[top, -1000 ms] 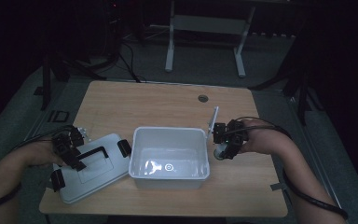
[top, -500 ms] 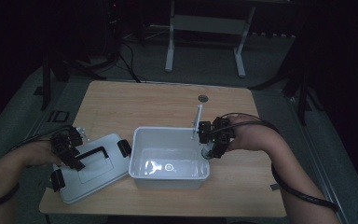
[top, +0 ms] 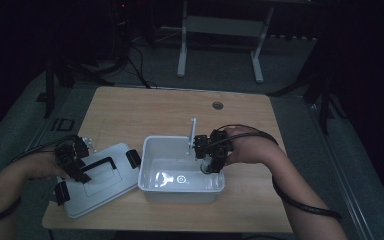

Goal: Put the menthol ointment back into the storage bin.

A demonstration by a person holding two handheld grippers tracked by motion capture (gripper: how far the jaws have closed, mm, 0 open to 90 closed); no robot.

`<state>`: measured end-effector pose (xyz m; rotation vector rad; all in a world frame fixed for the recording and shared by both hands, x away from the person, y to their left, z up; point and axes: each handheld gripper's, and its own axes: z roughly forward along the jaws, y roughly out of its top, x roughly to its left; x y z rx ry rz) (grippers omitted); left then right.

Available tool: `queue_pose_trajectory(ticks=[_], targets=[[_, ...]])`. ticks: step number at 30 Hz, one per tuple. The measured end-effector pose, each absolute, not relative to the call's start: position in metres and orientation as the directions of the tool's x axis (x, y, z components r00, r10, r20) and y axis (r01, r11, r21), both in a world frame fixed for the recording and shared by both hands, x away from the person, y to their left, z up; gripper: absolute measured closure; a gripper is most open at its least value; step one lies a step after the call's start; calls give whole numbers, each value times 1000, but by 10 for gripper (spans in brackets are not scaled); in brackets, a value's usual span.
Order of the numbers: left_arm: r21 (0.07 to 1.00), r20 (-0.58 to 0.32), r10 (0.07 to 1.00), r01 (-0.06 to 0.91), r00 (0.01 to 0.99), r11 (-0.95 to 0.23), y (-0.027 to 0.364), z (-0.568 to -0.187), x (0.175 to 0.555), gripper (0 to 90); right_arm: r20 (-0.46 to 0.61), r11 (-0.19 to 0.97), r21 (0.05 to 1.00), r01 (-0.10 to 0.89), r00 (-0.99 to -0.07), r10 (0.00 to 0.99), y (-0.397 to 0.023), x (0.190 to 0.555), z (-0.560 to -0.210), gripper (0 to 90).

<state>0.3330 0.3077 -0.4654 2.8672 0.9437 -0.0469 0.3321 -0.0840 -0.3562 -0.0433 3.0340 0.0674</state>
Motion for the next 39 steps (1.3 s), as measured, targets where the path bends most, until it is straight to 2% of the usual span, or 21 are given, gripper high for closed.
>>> queue_pose_trajectory(ticks=[14,21,39], targets=[[101,-65,583,587,810,-804,307,-468,331,350,-44,1000,-11,-24,-999,-24,-72,340,-406,502],[98,-68,588,591,806,-800,308,-469,332,350,-31,1000,9,-20,-999,-20,-70,345,-429,502],[100,-71,583,588,809,-803,307,-471,332,350,-9,1000,-8,-9,-1000,-10,-68,347,-457,502]])
